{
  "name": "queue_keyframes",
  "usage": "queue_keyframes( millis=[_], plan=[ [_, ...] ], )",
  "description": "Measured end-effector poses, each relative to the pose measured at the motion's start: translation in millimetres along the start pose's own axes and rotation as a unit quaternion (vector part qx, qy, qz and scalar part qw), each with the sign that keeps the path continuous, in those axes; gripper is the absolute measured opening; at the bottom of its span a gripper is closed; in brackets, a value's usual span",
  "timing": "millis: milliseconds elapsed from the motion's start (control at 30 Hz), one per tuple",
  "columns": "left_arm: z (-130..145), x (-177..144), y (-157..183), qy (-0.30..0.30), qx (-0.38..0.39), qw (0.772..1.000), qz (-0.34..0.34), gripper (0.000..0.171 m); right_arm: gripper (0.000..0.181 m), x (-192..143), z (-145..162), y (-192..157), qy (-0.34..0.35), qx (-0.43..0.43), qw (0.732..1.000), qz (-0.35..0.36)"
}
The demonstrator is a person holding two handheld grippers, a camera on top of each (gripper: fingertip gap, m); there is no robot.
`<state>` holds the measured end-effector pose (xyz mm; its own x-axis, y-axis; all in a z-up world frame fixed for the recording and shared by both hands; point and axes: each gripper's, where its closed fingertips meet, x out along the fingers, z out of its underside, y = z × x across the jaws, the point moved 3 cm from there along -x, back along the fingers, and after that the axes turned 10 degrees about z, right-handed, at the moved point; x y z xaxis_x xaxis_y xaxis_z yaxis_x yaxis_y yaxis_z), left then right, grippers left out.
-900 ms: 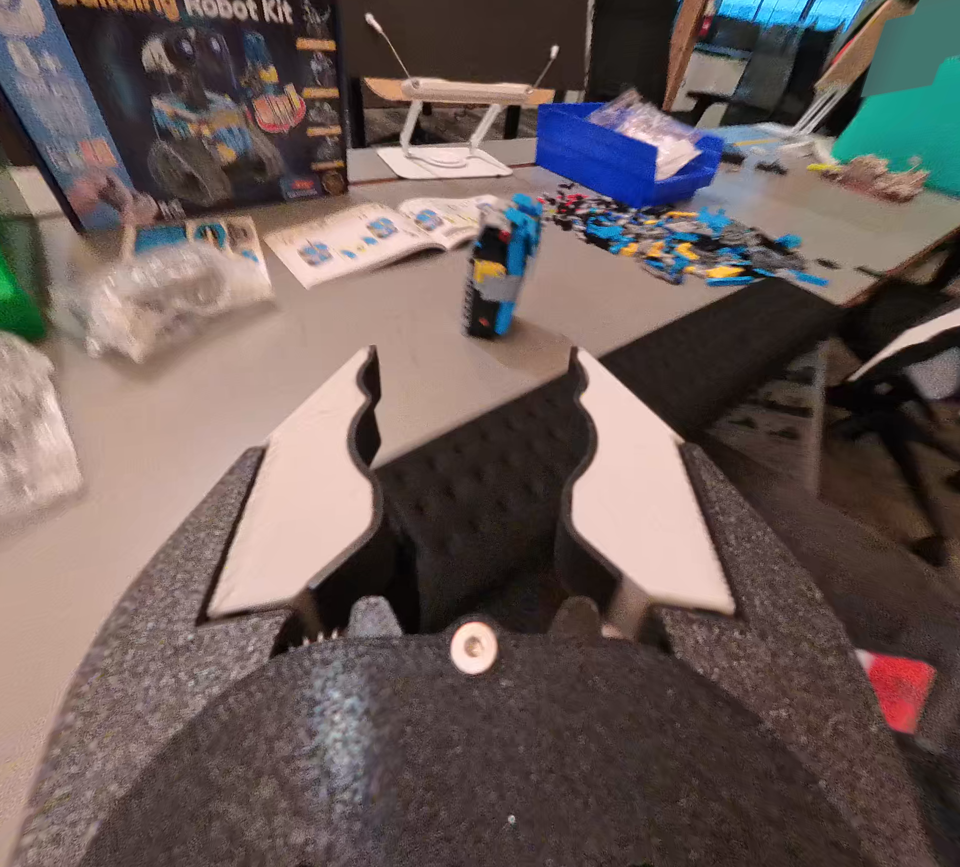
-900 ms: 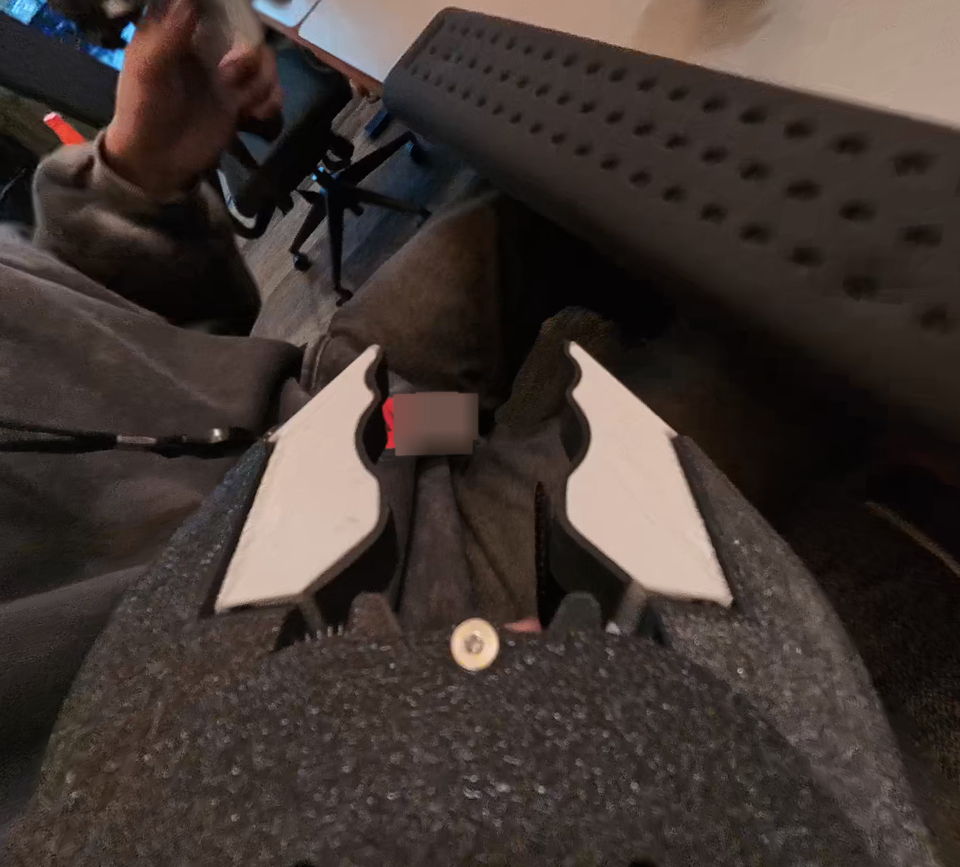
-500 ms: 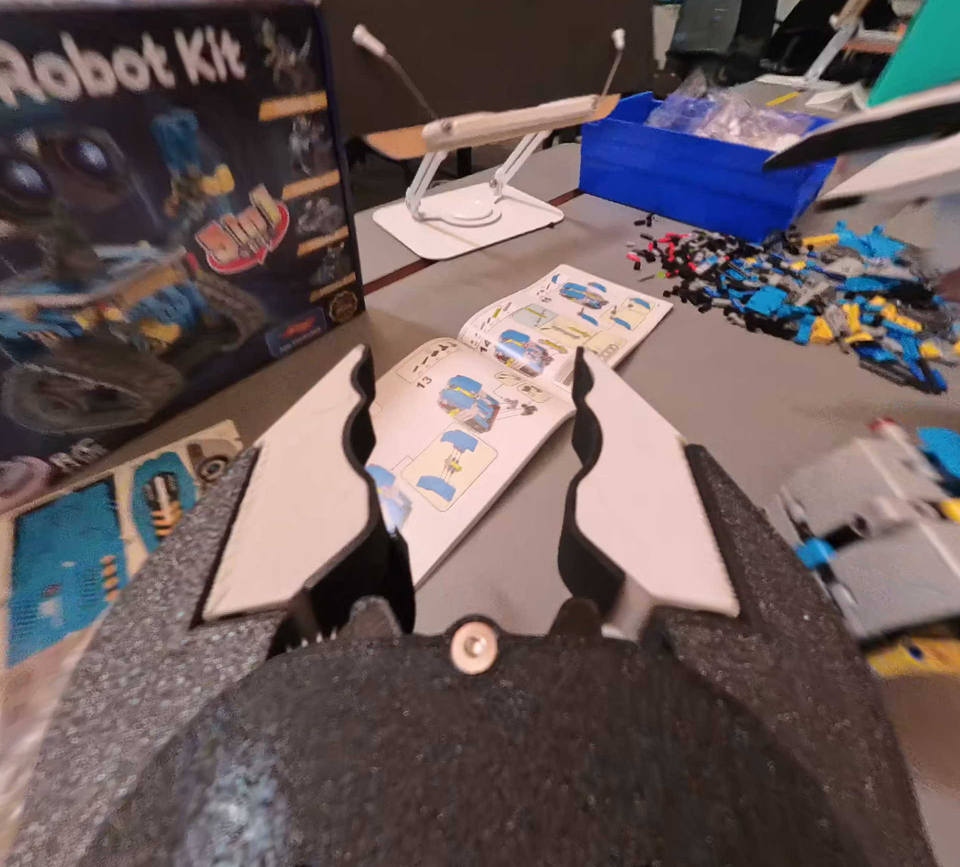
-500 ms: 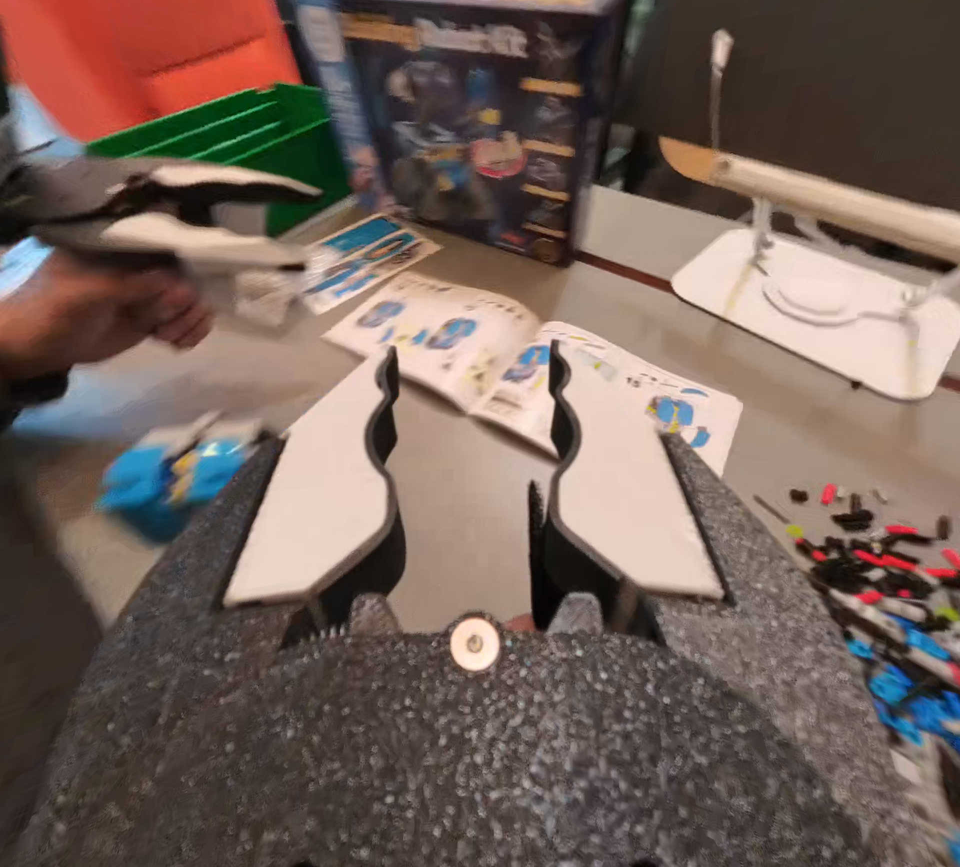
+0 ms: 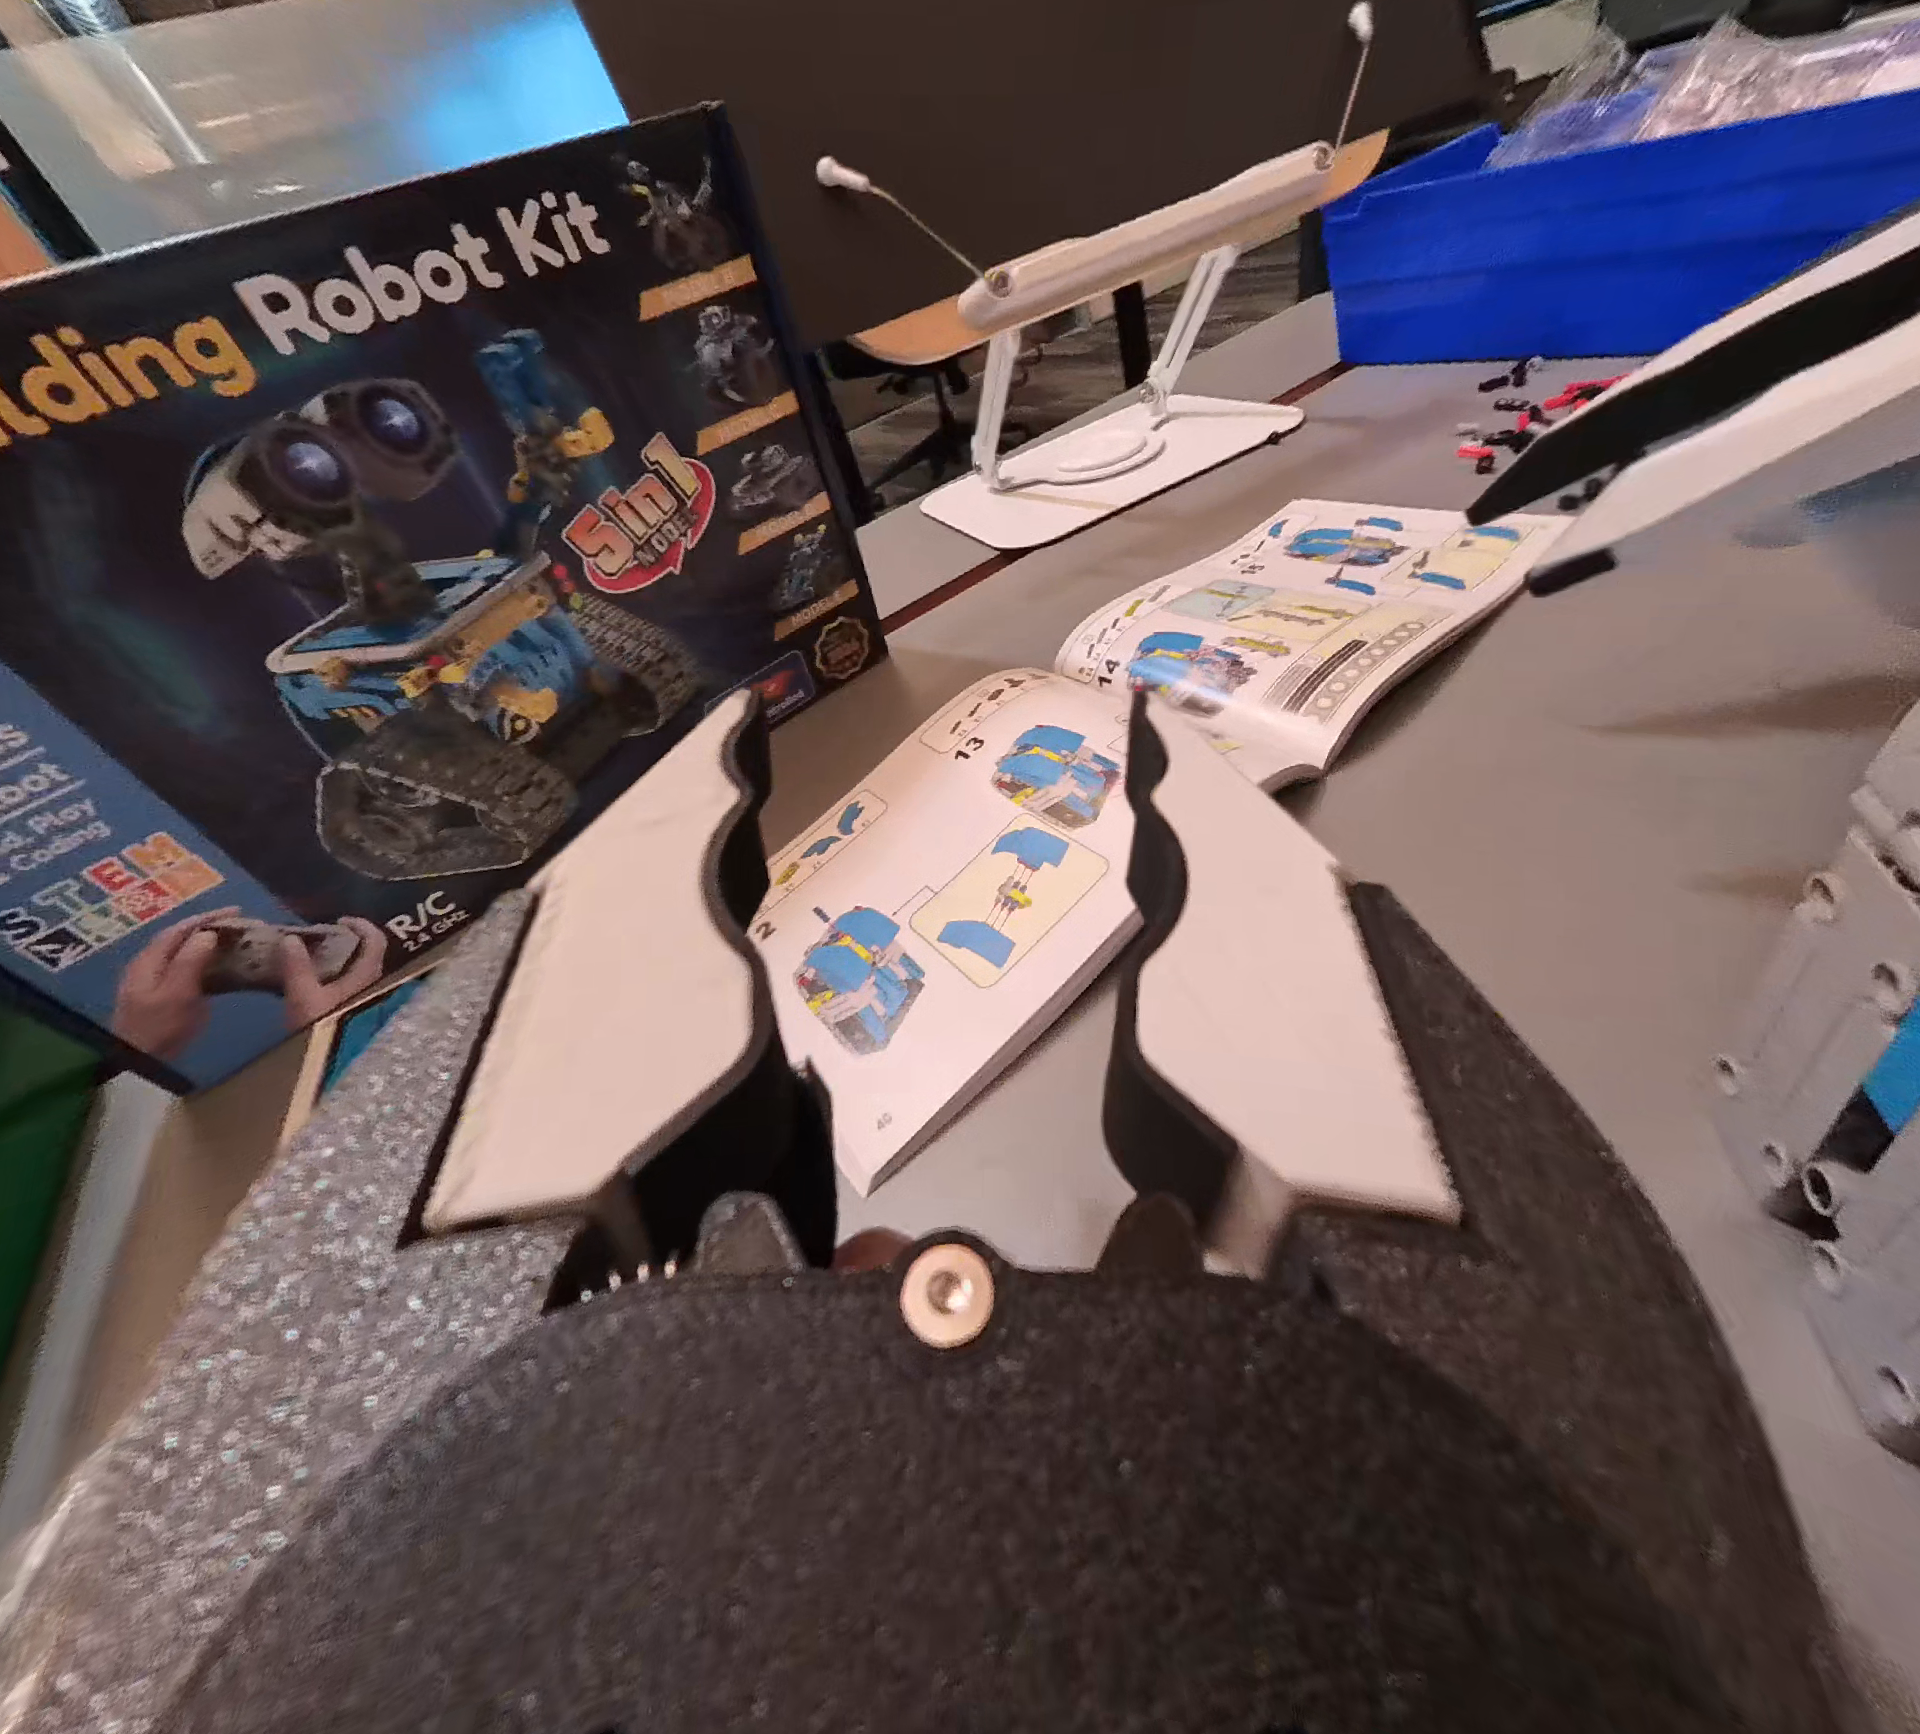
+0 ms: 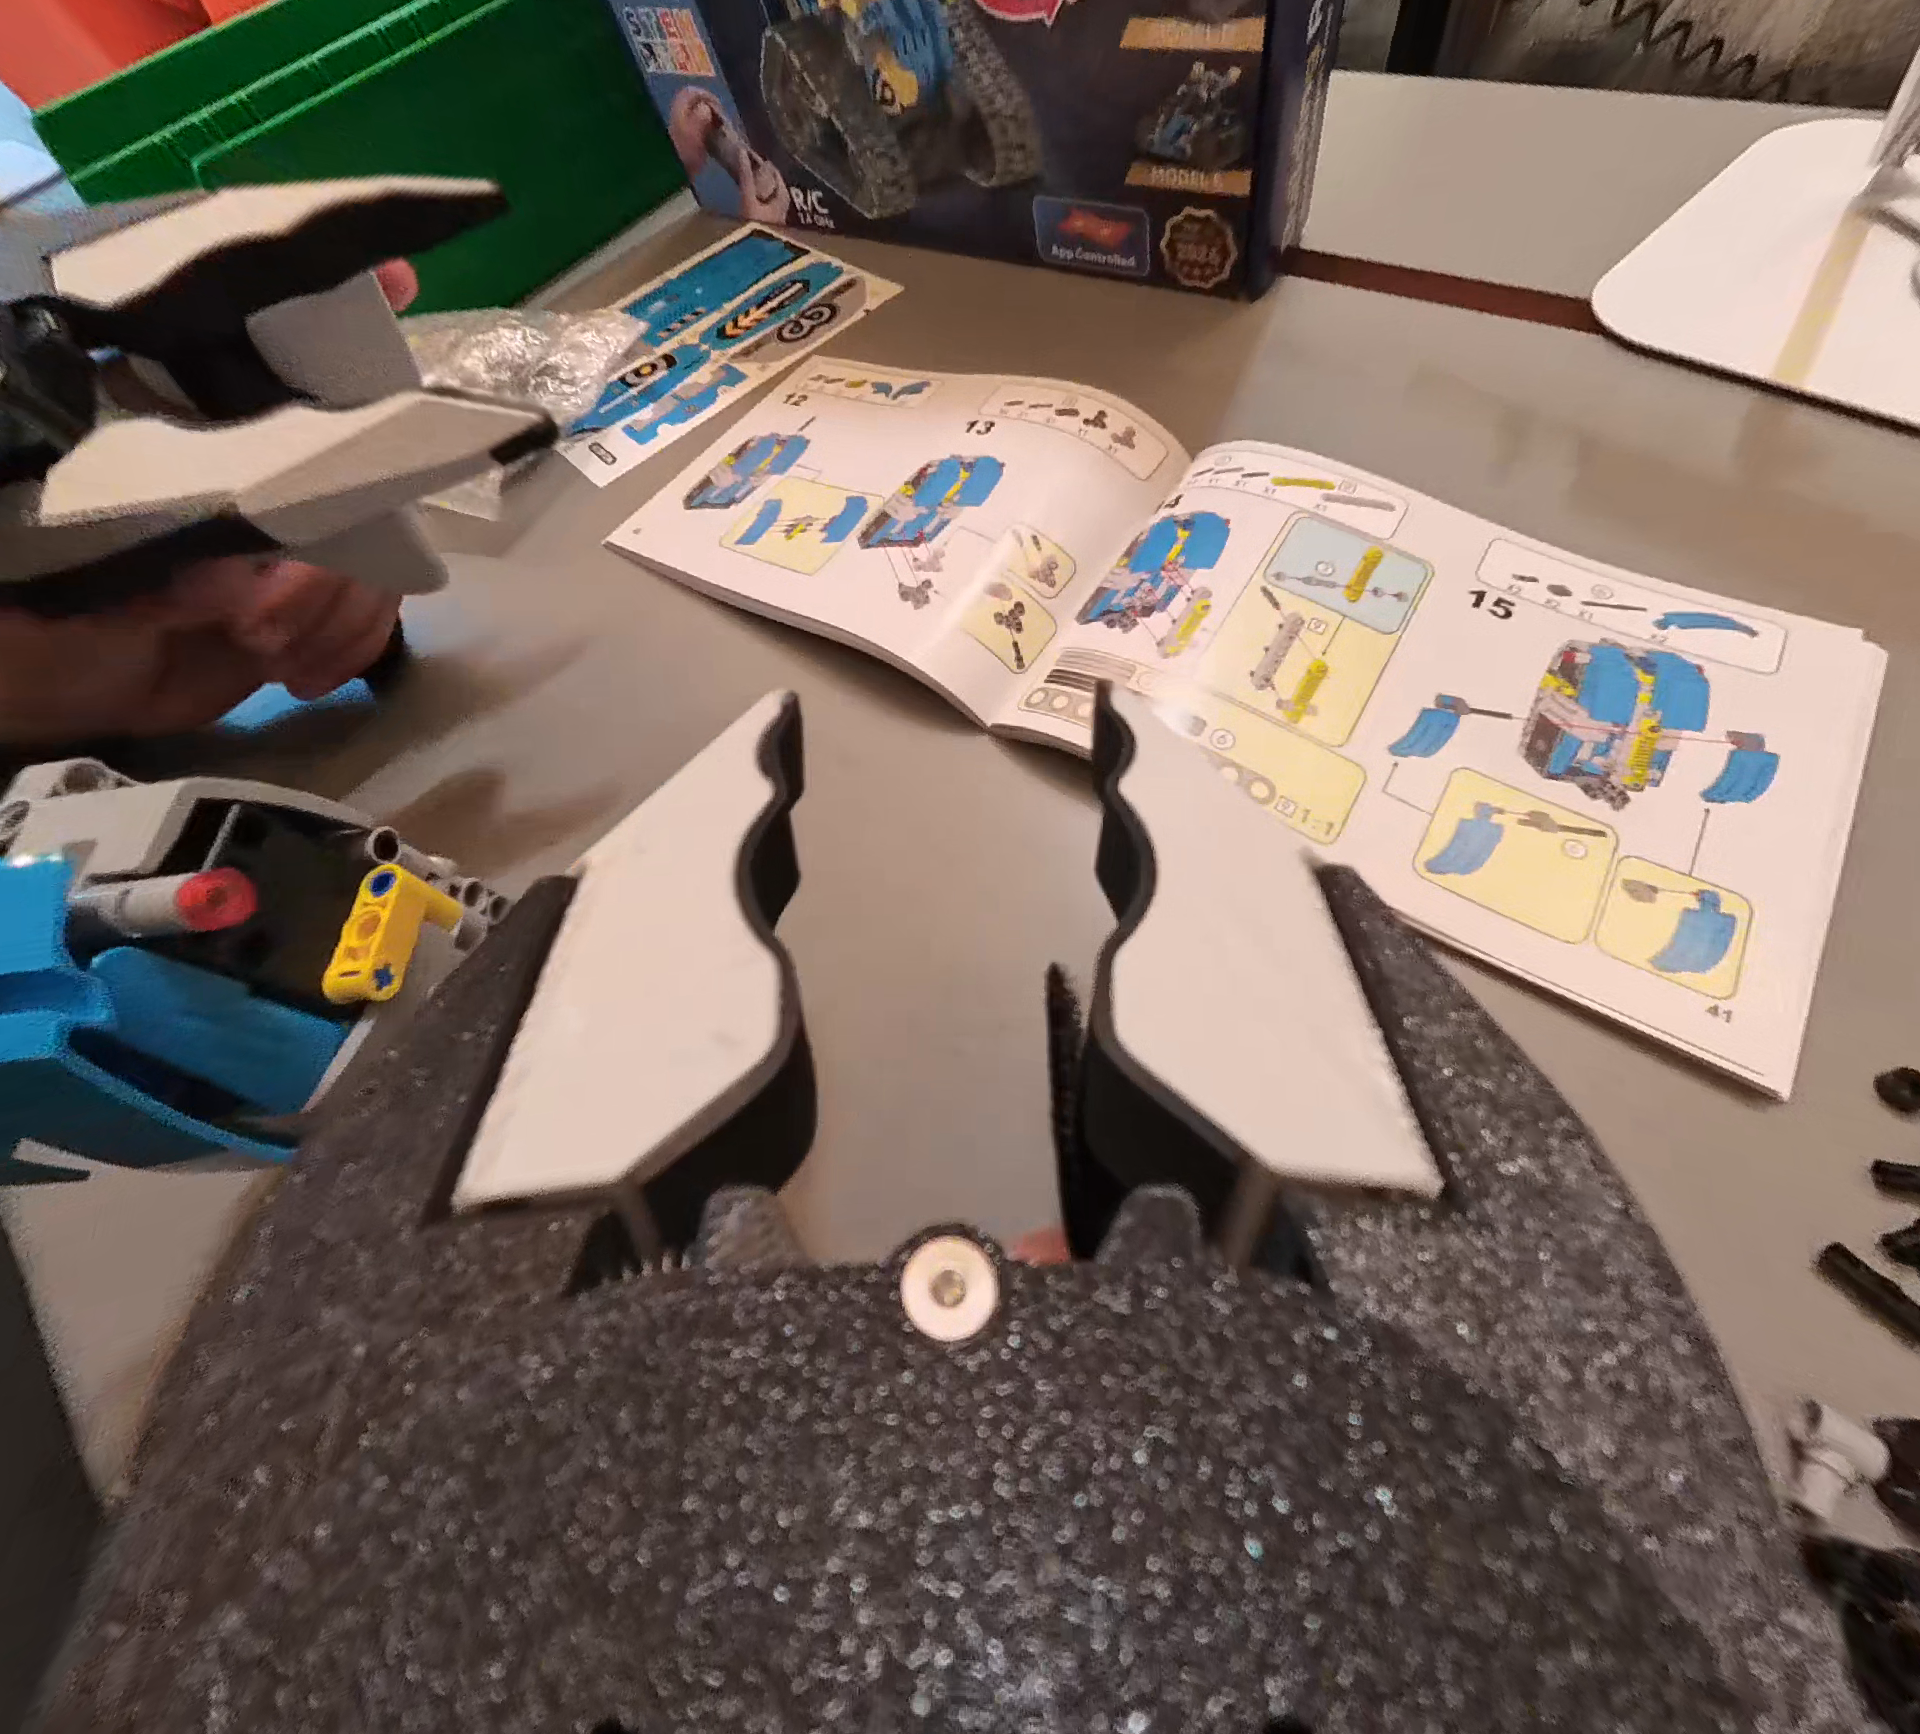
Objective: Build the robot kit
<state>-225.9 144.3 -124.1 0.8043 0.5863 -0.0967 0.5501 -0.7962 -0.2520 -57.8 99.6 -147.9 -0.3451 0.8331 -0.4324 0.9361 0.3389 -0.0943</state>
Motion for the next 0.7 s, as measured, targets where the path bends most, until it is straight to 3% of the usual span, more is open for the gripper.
queue_keyframes(
  millis=[67, 167, 300, 400, 500, 600, 700],
  plan=[
    [0, 0, 3, -0.003, 0.013, 1.000, -0.002, 0.066, 0.049, 4, 7, -3, -0.011, 0.004, 1.000, -0.013],
    [3, 1, 4, -0.013, 0.011, 1.000, 0.002, 0.066, 0.054, 9, 19, -7, -0.053, 0.041, 0.997, -0.040],
    [7, 2, 2, -0.027, -0.011, 1.000, 0.011, 0.066, 0.045, 2, 4, 4, -0.012, 0.043, 0.999, -0.020],
    [11, 6, 4, -0.046, -0.015, 0.998, 0.028, 0.066, 0.031, -1, 4, 7, -0.022, 0.043, 0.999, -0.016],
    [16, 8, 4, -0.068, -0.023, 0.997, 0.029, 0.066, 0.028, -31, -6, 8, -0.022, 0.056, 0.998, -0.022],
    [17, 7, 3, -0.071, -0.039, 0.996, 0.038, 0.066, 0.024, -76, -7, 43, -0.015, -0.026, 0.996, 0.084],
    [20, 8, 1, -0.076, -0.057, 0.994, 0.044, 0.066, 0.026, -123, 3, 77, -0.029, -0.003, 0.991, 0.133]
  ],
)
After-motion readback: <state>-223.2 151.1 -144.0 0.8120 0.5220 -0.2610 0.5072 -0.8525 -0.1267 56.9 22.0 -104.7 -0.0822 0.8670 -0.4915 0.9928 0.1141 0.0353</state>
